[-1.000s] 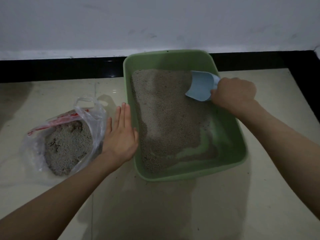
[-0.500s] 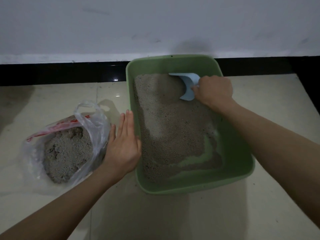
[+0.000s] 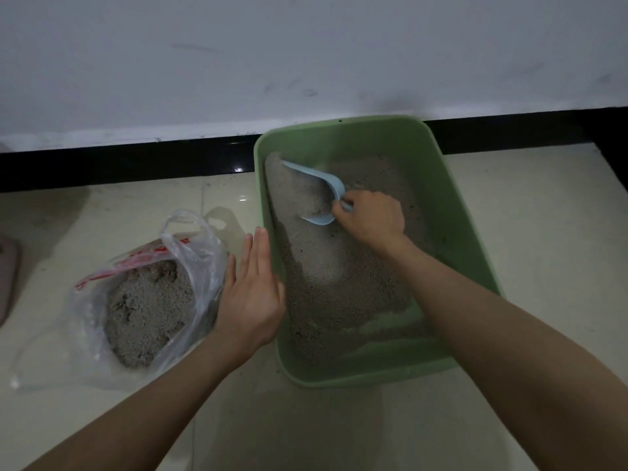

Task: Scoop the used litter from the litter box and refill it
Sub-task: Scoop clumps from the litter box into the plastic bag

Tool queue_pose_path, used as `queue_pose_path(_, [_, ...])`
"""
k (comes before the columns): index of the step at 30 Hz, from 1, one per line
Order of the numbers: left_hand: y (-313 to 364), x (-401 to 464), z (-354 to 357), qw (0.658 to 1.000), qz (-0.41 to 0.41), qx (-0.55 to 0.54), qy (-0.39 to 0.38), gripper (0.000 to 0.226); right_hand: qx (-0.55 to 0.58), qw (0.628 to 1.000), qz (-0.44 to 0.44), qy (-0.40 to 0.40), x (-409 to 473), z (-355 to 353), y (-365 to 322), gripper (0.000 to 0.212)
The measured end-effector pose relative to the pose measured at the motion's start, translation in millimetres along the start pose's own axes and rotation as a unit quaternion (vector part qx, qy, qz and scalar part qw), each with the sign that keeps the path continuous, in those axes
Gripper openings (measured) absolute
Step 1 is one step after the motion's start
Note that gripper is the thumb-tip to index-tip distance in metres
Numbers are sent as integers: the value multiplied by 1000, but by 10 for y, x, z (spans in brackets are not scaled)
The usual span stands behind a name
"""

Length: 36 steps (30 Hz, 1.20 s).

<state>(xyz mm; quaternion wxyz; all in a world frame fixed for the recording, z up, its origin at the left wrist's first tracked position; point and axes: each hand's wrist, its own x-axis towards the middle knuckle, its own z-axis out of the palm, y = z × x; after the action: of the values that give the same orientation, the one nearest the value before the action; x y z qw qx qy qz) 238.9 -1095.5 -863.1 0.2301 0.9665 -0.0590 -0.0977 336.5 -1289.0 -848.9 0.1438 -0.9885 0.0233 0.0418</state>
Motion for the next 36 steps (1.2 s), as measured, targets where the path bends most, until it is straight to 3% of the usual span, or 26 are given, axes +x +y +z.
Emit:
queue_pose_path(4, [-8,-2,-25,1000,-8,14,-3,72,35,998,-20,-53,-104,-85,212,33])
queue_pose_path(8, [21,12,-36,1000,-19,20,-13,68,132,985,31,-110,-286,-97,457,38])
queue_pose_path(15, [34,-13,-70,999,-25,20,-26,68,276,942,143,-130,-601,-213,610,42])
queue_pose_path(17, [35,-12,-73,999,-25,20,-24,68,233,953,133,-142,-656,-296,596,45])
queue_pose_path(21, [30,-7,-75,999,-25,22,-25,68,44,988,83,-119,-664,-611,529,48])
queue_pose_path(36, [36,-13,-88,999,-27,23,-32,68,-95,991,61,-65,-677,-1157,474,48])
